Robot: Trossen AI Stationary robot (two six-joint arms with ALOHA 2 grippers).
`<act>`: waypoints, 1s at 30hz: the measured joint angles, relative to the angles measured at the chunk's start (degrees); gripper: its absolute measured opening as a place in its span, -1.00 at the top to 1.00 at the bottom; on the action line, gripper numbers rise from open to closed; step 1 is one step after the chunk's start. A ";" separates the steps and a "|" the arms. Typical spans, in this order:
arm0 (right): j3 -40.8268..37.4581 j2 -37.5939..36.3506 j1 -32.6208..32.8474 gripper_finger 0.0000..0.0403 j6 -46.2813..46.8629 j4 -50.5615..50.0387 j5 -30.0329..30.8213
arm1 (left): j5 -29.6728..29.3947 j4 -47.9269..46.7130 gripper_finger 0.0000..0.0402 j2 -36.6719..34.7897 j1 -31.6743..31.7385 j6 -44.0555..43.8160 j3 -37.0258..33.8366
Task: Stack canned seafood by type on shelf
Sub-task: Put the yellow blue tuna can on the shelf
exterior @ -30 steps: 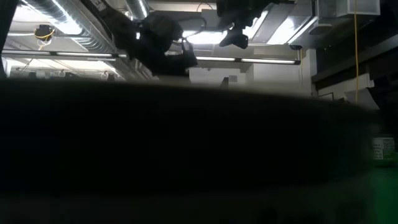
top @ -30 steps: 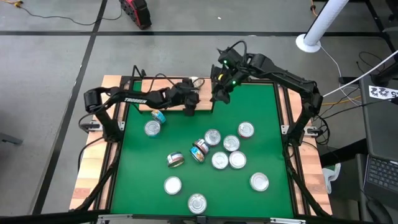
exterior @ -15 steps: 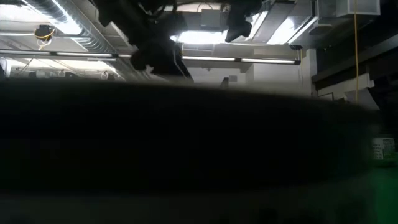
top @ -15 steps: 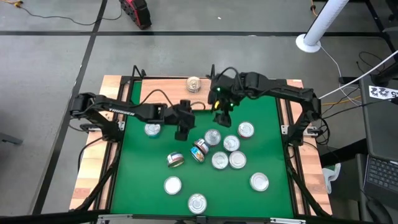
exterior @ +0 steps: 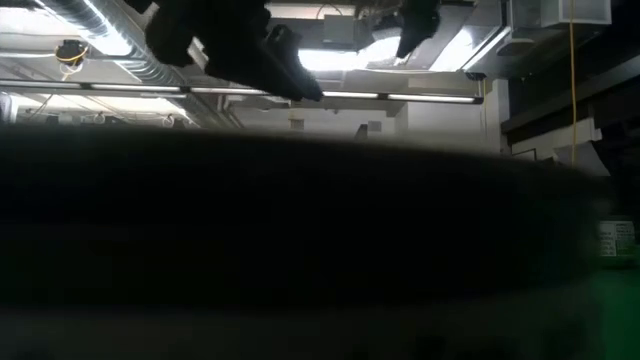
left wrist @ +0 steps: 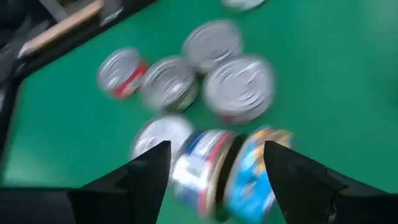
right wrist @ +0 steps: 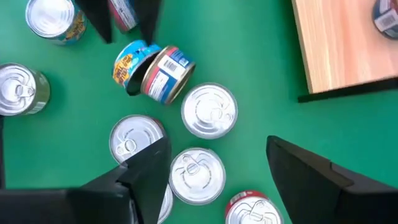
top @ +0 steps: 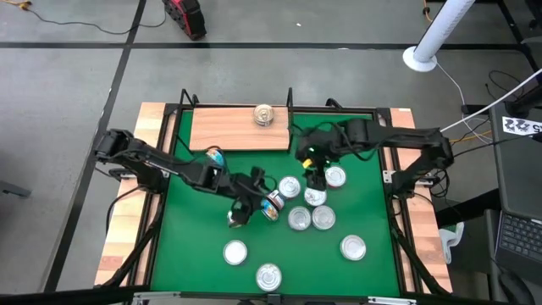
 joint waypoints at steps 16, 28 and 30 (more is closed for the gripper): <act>-27.14 -11.78 2.62 -0.30 9.77 19.52 0.51 | 5.93 7.02 -0.26 8.06 -1.91 7.66 -0.02; -34.18 -11.83 2.60 -0.30 9.85 26.91 -0.53 | 5.91 5.23 -0.26 10.35 -1.63 10.37 -0.02; -34.18 -11.83 2.60 -0.30 9.85 27.04 -0.53 | 5.79 5.32 -0.26 10.51 -1.61 10.46 0.00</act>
